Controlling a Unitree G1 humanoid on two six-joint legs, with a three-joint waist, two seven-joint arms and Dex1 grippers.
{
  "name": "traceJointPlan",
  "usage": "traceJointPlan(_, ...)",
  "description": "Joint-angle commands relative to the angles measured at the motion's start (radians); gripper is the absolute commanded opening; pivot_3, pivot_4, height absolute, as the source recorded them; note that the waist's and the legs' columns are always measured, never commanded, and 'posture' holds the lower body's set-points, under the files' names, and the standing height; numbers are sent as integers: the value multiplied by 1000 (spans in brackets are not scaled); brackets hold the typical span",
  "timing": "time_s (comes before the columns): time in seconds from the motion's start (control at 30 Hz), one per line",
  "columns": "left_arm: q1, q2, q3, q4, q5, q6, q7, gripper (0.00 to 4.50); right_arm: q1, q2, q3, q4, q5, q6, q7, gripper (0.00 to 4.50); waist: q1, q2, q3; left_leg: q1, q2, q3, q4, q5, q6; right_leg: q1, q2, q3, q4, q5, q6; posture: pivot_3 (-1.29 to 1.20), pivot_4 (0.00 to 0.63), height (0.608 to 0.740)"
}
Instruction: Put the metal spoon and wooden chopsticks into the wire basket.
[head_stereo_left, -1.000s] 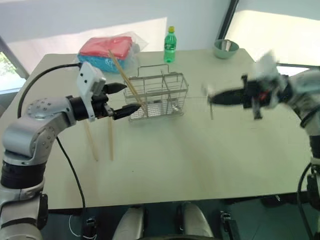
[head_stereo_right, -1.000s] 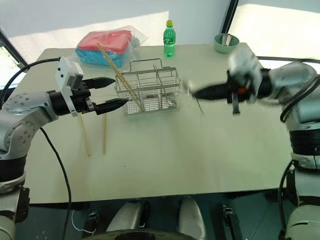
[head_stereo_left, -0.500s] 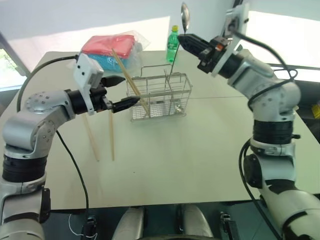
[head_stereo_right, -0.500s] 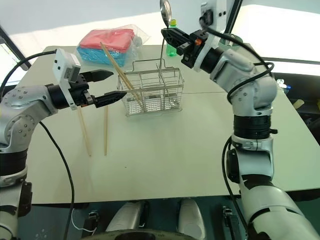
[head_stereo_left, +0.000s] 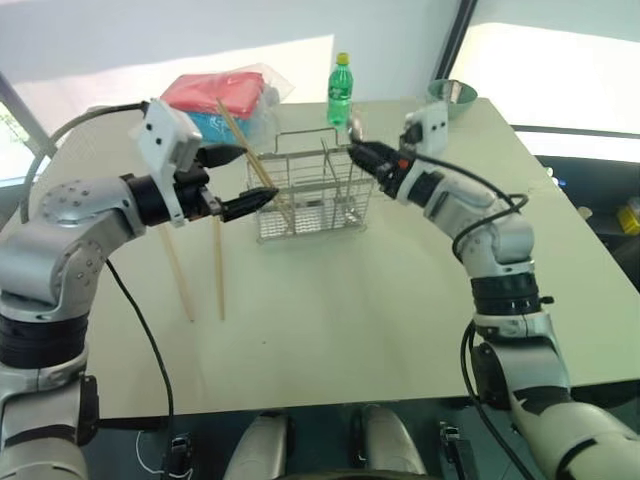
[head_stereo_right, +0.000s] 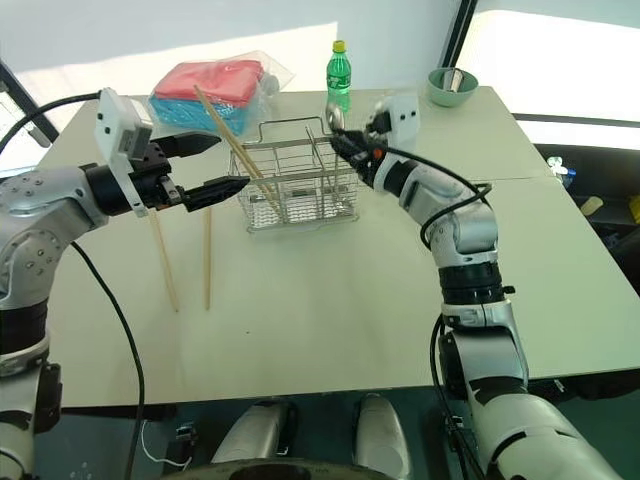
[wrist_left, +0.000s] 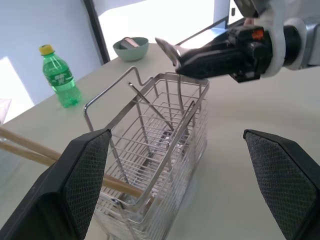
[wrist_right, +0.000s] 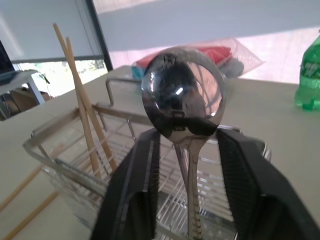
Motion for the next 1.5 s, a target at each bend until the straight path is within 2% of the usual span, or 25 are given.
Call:
traceJointPlan(0.03,-1,12,49,-28,-7,0,22,4500,-50,-12,-56,-92,19,1,-17,1859,2,0,0,0,0,0,0,0,0,0,0,0,0,0,0,0,150,667)
traceJointPlan(0.17,-2,14,97,-29,-30,17,55,4500,-81,-77,-120,-161,61,40,2,1859,5,0,0,0,0,0,0,0,0,0,0,0,0,0,0,0,150,667)
traceJointPlan(0.3,-32,2,197,-8,-88,74,133,4500,-108,-193,-181,-244,183,115,127,1859,4,0,0,0,0,-1,0,0,1,0,0,0,0,0,0,0,150,667)
traceJointPlan(0.43,-103,-24,321,96,-96,162,335,4500,-55,-357,-201,-392,320,181,342,1859,5,-1,0,0,0,-1,0,-1,1,1,1,-1,-1,0,0,0,150,667)
traceJointPlan(0.57,-145,-25,356,239,-3,275,554,4500,68,-461,-203,-528,412,237,440,1859,5,-4,-2,3,1,0,0,-1,2,4,0,-1,-3,-1,2,0,150,667)
traceJointPlan(0.7,-172,-31,325,397,106,386,715,4500,183,-477,-200,-610,432,261,404,1859,7,-5,-2,4,0,0,0,-1,2,4,0,-1,-4,-1,2,0,150,667)
traceJointPlan(0.93,-199,-116,220,571,216,443,771,4500,328,-451,-183,-692,419,245,326,1859,31,-9,-3,1,-1,0,1,-1,2,2,-2,0,-3,-1,2,0,150,667)
traceJointPlan(1.07,-282,-209,217,789,268,405,810,4500,422,-430,-189,-735,438,249,285,1859,40,-11,-5,0,-1,-1,1,-1,2,3,-1,-1,-5,-1,2,0,150,667)
traceJointPlan(1.23,-363,-237,184,962,311,344,775,4500,519,-478,-191,-784,431,223,339,1859,33,-12,-5,-1,-1,0,0,-1,1,2,-2,-1,-6,-1,2,0,150,667)
traceJointPlan(1.5,-483,-252,170,1236,372,279,766,4500,539,-480,-213,-784,440,203,301,1859,31,-12,-5,0,0,0,0,-1,1,2,-2,-1,-6,-1,2,0,150,667)
